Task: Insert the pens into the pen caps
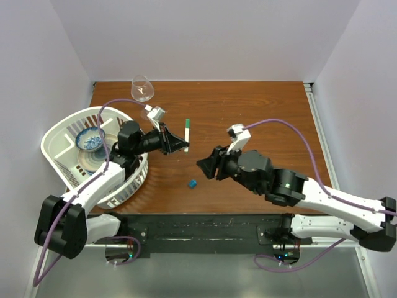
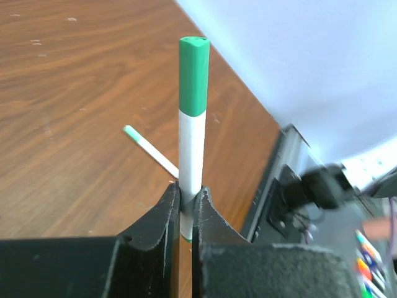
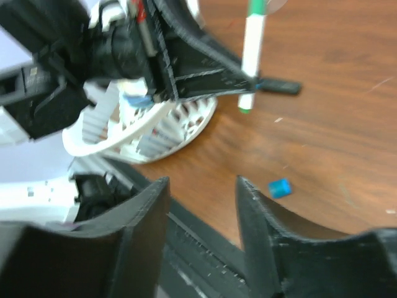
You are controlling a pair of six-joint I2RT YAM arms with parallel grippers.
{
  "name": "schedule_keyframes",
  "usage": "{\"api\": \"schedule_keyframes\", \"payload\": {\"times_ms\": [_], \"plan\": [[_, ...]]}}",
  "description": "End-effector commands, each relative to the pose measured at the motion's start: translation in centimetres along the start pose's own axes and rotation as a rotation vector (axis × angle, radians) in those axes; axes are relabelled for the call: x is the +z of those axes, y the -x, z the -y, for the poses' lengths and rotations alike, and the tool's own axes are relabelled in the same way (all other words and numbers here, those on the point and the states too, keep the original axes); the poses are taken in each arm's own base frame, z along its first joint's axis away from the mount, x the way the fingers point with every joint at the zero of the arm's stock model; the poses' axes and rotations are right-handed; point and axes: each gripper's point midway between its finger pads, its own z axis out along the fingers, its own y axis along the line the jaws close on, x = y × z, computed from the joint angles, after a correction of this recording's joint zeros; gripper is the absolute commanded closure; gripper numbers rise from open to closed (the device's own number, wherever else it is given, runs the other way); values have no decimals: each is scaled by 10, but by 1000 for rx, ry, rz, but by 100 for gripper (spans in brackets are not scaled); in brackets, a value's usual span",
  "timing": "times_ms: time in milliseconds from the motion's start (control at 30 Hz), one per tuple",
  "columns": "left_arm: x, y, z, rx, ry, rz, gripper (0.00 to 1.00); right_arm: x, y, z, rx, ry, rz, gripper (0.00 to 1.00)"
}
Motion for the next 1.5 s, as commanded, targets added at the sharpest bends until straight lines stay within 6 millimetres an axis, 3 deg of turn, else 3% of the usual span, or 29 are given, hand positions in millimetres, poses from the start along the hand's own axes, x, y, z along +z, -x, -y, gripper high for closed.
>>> {"api": "schedule_keyframes", "payload": {"times_ms": [0,33,67,133,167,300,433,467,633,733,1033,1133,1267,1367,1467], "plan": [[11,23,-15,38,169,69,100,-27,31,27,-35,-108,93,41],[16,32,-9,52,186,80,100,-34,35,30,-25,-106,109,38],[24,23,-11,40,235,54,100,-36,33,36,-25,-122,116,33],[35,29,-5,26,265,58,100,-41,33,41,-16,-129,131,27],[43,20,-10,-3,300,32,100,-47,33,47,-7,-131,144,21],[62,5,-19,-149,357,22,100,-61,35,66,14,-173,189,15],[85,-18,-29,-201,405,-12,100,-76,37,80,12,-198,215,13],[93,-35,-36,-220,424,-49,100,-78,36,84,9,-204,218,13],[123,-69,-46,-312,438,-102,100,-89,36,93,16,-208,238,13],[145,-102,-54,-325,463,-183,100,-91,32,96,14,-212,230,13],[156,-147,-72,-399,550,-252,98,-93,27,103,-2,-234,212,13],[155,-155,-73,-424,556,-270,92,-92,26,104,-1,-238,214,13],[153,-157,-71,-426,563,-272,77,-89,25,103,-11,-247,204,13],[154,-145,-62,-408,536,-261,69,-87,25,101,-16,-246,196,13],[153,-119,-47,-364,503,-220,62,-83,25,97,-28,-241,183,13]]}}
